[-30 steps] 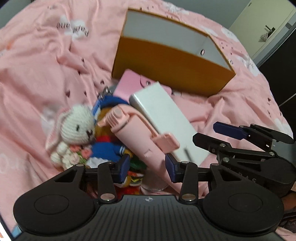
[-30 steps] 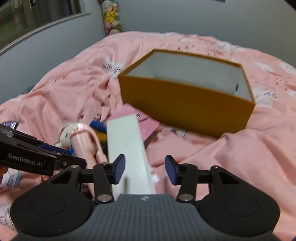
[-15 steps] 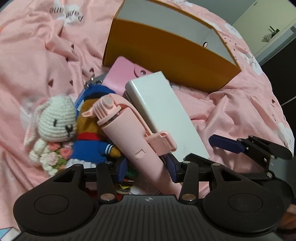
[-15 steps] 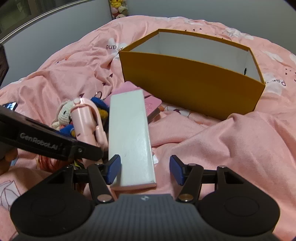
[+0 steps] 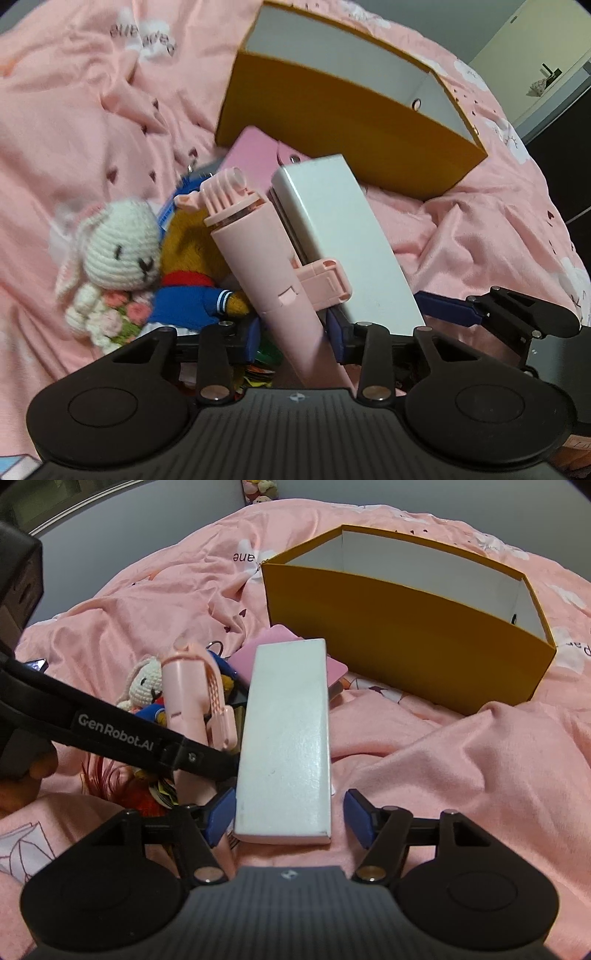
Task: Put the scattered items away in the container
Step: 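Grasp the white rectangular box with the right gripper while the left grasps the pink selfie stick, then lift the white box with the right gripper and carry it over the orange box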
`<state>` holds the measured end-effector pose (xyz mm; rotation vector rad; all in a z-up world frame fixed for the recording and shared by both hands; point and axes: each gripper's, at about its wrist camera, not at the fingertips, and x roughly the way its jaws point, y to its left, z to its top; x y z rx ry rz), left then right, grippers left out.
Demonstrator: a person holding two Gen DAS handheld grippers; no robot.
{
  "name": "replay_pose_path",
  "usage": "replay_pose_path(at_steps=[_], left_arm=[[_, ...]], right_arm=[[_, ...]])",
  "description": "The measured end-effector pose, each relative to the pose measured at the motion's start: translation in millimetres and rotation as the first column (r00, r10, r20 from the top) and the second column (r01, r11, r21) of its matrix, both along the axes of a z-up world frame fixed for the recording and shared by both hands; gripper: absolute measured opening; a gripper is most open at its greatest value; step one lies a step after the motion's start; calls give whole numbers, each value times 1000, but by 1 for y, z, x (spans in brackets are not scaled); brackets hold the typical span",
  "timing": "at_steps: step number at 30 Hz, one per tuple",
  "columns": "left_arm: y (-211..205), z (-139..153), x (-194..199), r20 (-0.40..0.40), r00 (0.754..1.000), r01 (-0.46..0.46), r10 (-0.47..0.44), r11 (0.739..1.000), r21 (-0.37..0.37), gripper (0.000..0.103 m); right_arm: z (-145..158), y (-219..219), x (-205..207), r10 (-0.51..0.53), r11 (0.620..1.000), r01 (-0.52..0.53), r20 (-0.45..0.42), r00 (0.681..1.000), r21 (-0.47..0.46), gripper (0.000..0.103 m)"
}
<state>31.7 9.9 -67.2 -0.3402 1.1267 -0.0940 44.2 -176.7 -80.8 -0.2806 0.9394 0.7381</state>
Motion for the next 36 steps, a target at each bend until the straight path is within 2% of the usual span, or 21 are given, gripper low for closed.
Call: replay_pose_path(at_steps=[8, 12, 17, 18, 20, 24, 27, 32, 36], left_arm=[[-6, 15, -8, 44, 998, 39, -45, 990, 138, 42], [-1, 13, -9, 43, 998, 34, -39, 993, 112, 42], [8, 19, -14, 69, 998, 6, -13, 995, 96, 42], [10, 19, -15, 71, 997, -2, -5, 996, 93, 42], [13, 19, -15, 71, 998, -8, 2, 996, 84, 42], [15, 17, -16, 68, 998, -10, 6, 998, 66, 41], [17, 16, -16, 71, 997, -16, 12, 998, 55, 41], [21, 14, -18, 70, 997, -24, 22, 999, 36, 41], [23, 14, -19, 71, 997, -43, 41, 999, 26, 41]], right_arm=[[3, 20, -6, 53, 996, -46, 96, 994, -70, 67], [4, 25, -10, 59, 994, -46, 137, 989, -96, 67], [12, 30, -16, 75, 993, -51, 232, 970, -107, 67], [12, 32, -17, 88, 992, -64, 239, 967, -107, 66], [13, 37, -19, 119, 989, -95, 244, 962, -110, 59], [10, 44, -19, 159, 982, -131, 225, 961, -137, 58], [6, 46, -16, 146, 981, -114, 210, 967, -160, 61], [-2, 55, -17, 159, 972, -110, 237, 959, -207, 68], [-18, 65, -18, 157, 949, -62, 294, 943, -310, 69]])
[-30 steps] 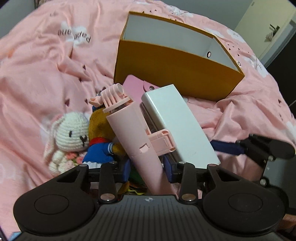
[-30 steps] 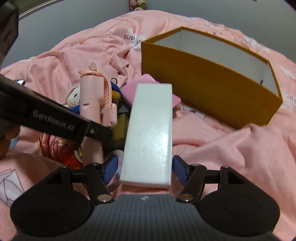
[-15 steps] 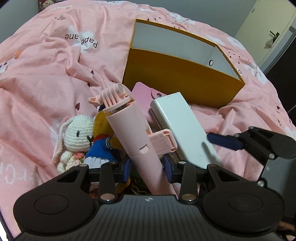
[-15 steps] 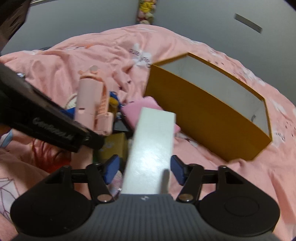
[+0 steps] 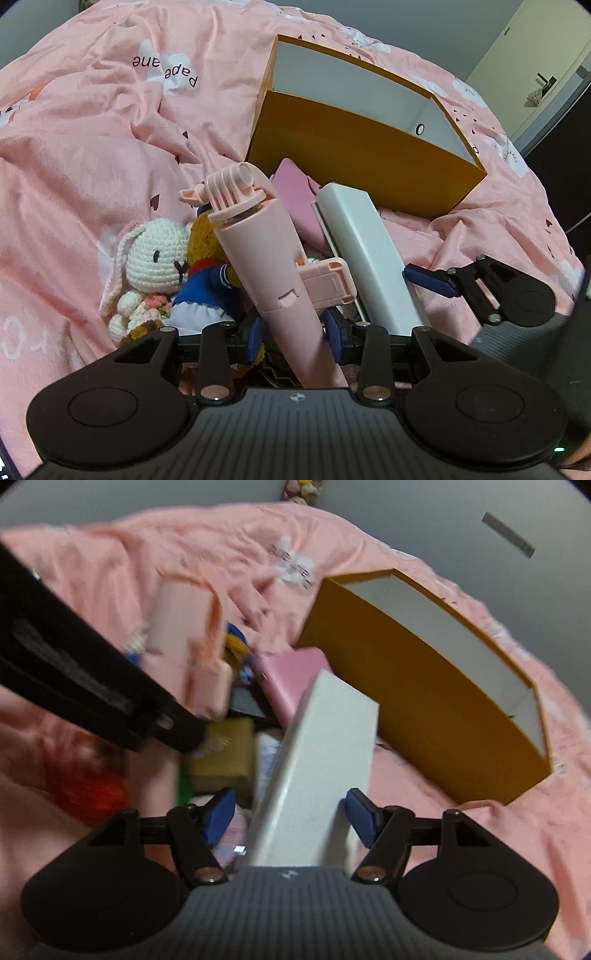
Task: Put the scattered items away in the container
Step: 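Lift the white box with the right gripper and carry it over the orange box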
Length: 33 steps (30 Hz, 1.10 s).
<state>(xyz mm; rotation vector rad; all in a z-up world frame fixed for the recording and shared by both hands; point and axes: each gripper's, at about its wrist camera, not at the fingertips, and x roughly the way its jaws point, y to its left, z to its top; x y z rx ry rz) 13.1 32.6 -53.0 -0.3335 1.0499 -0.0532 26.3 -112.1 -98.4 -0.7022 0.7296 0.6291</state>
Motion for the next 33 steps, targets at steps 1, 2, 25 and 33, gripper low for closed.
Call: replay_pose_path(at_steps=[1, 2, 25, 33], left_arm=[[0, 0, 0, 0, 1000, -1, 1, 1000, 0, 41], [0, 0, 0, -1, 1000, 0, 0, 1000, 0, 41], [-8, -15, 20, -18, 999, 51, -51, 997, -51, 41], [-6, -8, 20, 23, 998, 62, -60, 995, -73, 41]], right_arm=[[-5, 2, -1, -5, 1000, 5, 15, 1000, -19, 67], [-7, 2, 0, -8, 1000, 9, 19, 1000, -23, 67], [26, -67, 83, -216, 938, 284, -306, 927, 199, 39], [18, -87, 110, -225, 876, 393, -486, 845, 278, 36]])
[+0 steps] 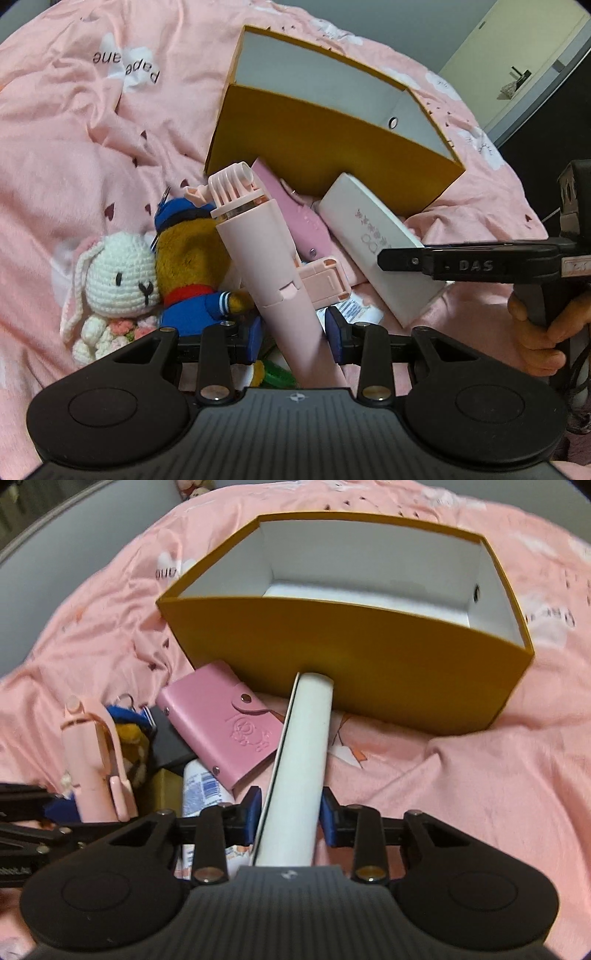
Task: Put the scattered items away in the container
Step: 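Lift the white box with the right gripper and carry it over the orange box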
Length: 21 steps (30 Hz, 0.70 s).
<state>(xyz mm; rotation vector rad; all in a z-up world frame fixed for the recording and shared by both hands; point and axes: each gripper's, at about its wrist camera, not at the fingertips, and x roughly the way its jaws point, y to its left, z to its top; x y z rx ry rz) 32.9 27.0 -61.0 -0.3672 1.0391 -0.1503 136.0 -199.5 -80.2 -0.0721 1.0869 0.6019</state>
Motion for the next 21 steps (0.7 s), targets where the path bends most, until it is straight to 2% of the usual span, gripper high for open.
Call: replay_pose_path(at_steps=[3, 7, 13, 17, 21], left_arm=[[0, 6, 0, 26, 1000, 6, -5, 1000, -4, 41], [4, 17, 1, 57, 998, -3, 3, 1000, -10, 41], [11, 33, 7, 86, 996, -7, 8, 1000, -22, 41], [12, 47, 14, 114, 993, 12, -11, 1000, -11, 41], [17, 60, 26, 140, 990, 20, -20, 1000, -1, 41]], right_arm=[[5, -12, 0, -39, 996, 42, -45, 998, 79, 35], [18, -23, -4, -60, 984, 70, -66, 996, 166, 31], [38, -35, -7, -73, 959, 98, -102, 992, 265, 31], [58, -38, -8, -78, 947, 96, -73, 994, 306, 31], [81, -36, -3, -76, 943, 74, -8, 997, 324, 31]])
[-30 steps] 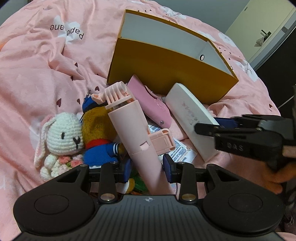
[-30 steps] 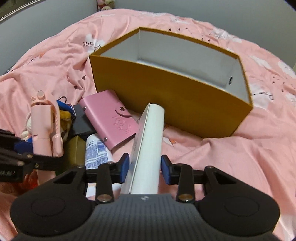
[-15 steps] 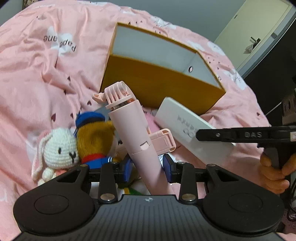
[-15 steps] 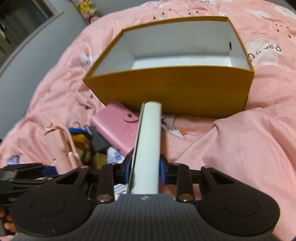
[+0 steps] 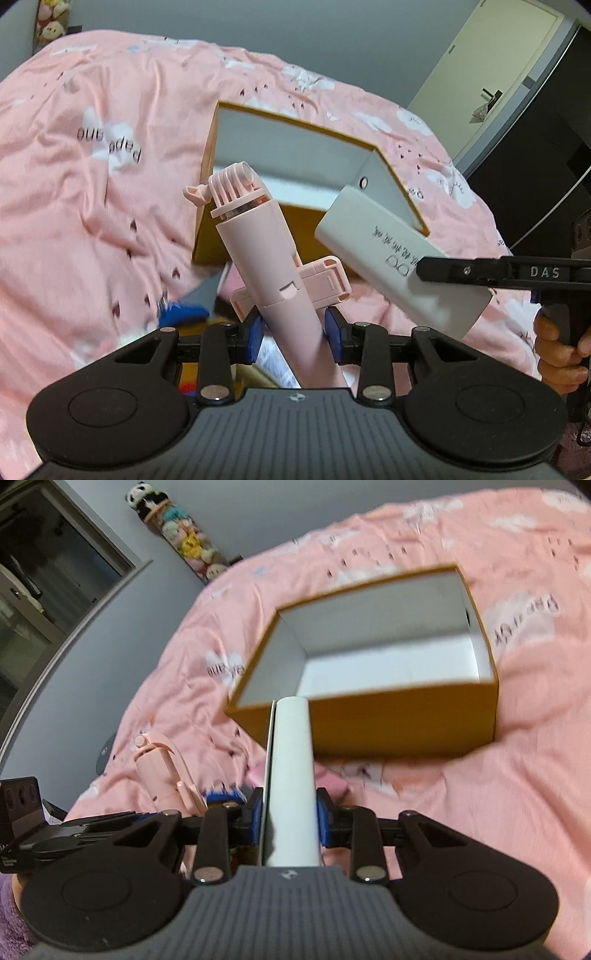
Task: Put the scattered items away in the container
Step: 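Lift the white box with the right gripper and carry it over the orange box, then lower the white box into the orange box and open the right gripper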
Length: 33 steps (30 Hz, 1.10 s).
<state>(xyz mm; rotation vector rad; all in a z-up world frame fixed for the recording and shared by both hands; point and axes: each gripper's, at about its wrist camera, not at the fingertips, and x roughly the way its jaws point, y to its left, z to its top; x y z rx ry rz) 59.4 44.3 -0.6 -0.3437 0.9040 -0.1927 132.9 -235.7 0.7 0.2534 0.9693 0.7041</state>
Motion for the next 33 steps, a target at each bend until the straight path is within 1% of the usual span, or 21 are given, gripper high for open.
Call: replay_pose_path(at_steps=[5, 9, 12, 15, 18, 25, 28, 33], left_arm=[[8, 20, 14, 48, 999, -5, 2, 999, 46, 41], [18, 34, 29, 74, 997, -19, 13, 997, 78, 41], [26, 38, 43, 82, 996, -29, 21, 995, 92, 41], [34, 38, 58, 72, 997, -27, 21, 996, 87, 41], [39, 34, 74, 59, 998, -17, 11, 996, 92, 41], [48, 24, 107, 43, 999, 15, -19, 996, 87, 41], [50, 23, 114, 47, 998, 24, -29, 996, 89, 41], [57, 20, 124, 46, 999, 23, -26, 997, 71, 41]], right_arm=[[30, 6, 13, 10, 1000, -13, 91, 996, 25, 31], [50, 20, 38, 2, 1000, -6, 142, 990, 25, 31], [54, 38, 63, -5, 1000, 7, 163, 987, -9, 31], [47, 58, 88, -12, 997, 25, 172, 985, -68, 31], [33, 74, 114, -24, 995, 35, 132, 991, -88, 31], [-16, 107, 165, -57, 991, 58, 14, 998, -123, 31], [-34, 120, 186, -69, 992, 62, -57, 996, -110, 31], [-52, 139, 207, -97, 993, 87, -125, 987, -83, 31]])
